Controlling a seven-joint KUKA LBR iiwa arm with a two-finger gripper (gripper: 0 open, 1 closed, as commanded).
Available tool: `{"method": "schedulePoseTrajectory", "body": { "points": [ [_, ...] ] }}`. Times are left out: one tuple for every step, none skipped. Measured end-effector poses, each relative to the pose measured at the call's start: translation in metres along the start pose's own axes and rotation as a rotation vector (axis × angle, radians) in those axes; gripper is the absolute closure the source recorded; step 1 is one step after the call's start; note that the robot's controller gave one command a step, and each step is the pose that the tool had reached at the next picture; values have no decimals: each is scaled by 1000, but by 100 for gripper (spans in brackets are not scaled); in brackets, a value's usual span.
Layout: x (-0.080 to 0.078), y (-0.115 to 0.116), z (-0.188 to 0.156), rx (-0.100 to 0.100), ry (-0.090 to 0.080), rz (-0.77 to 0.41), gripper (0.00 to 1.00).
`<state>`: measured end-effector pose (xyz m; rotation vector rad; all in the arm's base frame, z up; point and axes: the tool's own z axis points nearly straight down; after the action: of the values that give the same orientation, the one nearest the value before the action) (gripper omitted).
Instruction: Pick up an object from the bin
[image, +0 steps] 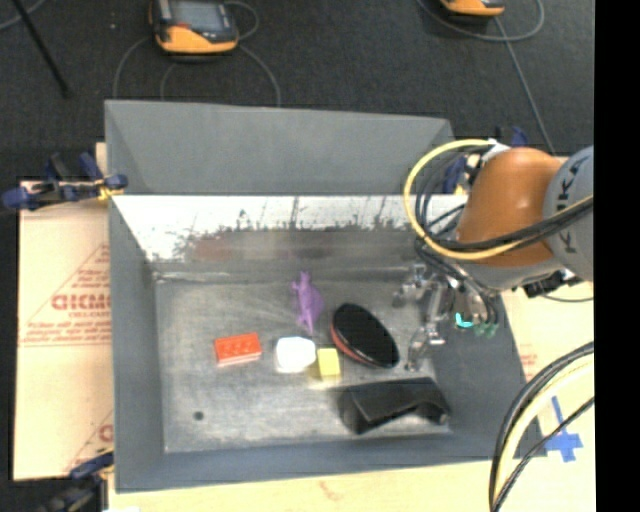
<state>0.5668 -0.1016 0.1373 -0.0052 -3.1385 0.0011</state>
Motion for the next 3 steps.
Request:
{"method": "schedulePoseTrajectory", "body": {
  "points": [
    [-2, 0, -4, 1, -7, -3, 0],
    [-16, 15, 25, 0, -16, 131, 0],
    [-24, 36, 46, 0, 0, 148, 0]
  ]
}}
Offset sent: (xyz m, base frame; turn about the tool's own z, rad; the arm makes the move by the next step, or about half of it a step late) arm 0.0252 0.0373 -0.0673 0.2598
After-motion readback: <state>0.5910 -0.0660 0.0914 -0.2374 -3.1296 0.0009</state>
